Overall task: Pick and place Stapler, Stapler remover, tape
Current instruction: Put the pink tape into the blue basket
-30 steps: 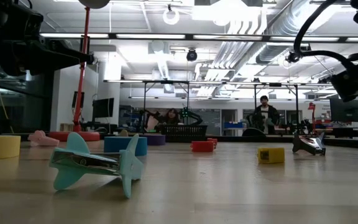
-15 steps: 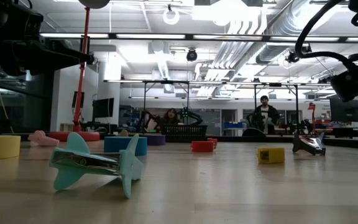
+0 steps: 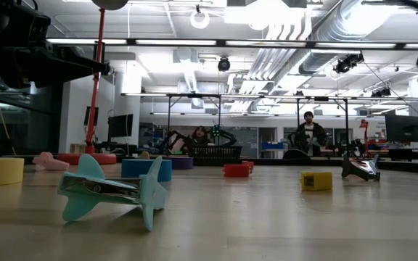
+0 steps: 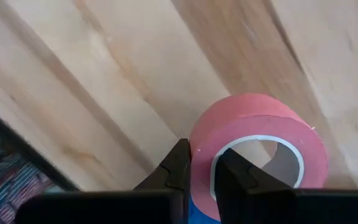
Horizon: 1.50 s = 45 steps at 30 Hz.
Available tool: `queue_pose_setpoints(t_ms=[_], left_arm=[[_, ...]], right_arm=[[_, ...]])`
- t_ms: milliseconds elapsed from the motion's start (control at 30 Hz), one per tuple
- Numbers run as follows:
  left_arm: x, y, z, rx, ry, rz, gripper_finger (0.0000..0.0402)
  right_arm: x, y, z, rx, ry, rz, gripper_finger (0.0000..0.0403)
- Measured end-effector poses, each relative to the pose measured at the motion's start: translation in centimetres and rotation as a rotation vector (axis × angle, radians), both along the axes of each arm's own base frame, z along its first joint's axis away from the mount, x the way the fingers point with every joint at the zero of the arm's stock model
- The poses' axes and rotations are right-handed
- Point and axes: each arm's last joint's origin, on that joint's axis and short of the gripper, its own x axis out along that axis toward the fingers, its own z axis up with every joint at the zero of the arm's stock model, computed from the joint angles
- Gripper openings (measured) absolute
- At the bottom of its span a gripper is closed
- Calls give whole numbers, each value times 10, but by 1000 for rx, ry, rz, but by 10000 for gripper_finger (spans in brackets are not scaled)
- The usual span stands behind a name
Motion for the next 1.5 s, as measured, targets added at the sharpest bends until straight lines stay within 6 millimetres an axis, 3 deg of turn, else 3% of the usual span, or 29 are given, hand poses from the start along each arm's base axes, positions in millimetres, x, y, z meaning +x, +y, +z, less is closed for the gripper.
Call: queue_pose_setpoints(t_ms=[333, 567, 833, 1100, 1500], left_arm=[[0, 0, 0, 0, 0, 0, 316], [0, 0, 0, 0, 0, 0, 316], [0, 0, 0, 0, 0, 0, 316], [0, 0, 0, 0, 0, 0, 316], [0, 0, 0, 0, 0, 0, 316]], right_arm=[[-8, 12, 36, -22, -86, -28, 34], [-12, 20, 50, -15, -80, -30, 34], [-29, 34, 51, -8, -51, -43, 34], [-58, 57, 52, 12, -30, -84, 34], [-94, 79, 53, 48, -6, -335, 34]])
